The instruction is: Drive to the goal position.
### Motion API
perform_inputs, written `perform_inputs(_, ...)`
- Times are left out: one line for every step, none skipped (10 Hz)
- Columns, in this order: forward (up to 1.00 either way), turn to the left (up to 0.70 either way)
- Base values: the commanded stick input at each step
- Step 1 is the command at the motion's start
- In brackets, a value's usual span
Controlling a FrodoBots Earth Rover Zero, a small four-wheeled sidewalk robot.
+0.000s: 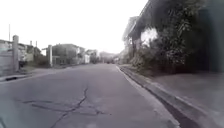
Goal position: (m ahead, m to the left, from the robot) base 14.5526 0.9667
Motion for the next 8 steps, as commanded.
perform_inputs(1.00,0.00)
perform_inputs(1.00,0.00)
perform_inputs(1.00,0.00)
perform_inputs(1.00,0.00)
perform_inputs(1.00,0.00)
perform_inputs(1.00,0.00)
perform_inputs(1.00,0.00)
perform_inputs(1.00,0.00)
